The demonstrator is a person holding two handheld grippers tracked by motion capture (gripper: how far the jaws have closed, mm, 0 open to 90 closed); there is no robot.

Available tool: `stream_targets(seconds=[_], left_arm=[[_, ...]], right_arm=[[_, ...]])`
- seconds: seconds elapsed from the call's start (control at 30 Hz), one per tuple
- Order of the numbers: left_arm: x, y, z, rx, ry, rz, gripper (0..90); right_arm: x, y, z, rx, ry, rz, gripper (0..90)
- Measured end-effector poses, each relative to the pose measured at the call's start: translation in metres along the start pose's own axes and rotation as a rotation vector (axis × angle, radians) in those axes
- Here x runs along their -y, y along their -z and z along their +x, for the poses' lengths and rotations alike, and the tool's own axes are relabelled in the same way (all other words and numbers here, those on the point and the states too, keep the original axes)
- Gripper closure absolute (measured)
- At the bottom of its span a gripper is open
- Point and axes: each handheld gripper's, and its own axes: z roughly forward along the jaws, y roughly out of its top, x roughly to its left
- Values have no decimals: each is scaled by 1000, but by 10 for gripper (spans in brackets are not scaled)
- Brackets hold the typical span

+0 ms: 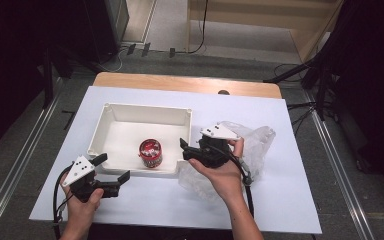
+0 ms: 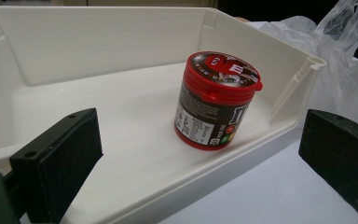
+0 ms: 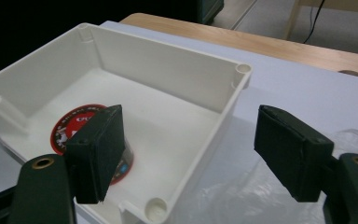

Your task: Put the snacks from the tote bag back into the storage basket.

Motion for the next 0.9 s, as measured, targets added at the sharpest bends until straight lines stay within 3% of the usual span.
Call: stream_targets(seconds=[0.9], left_arm=[[1,0,2,-12,7,4,0]], right_arm=[[43,46,-72,128,-86,-5,253]])
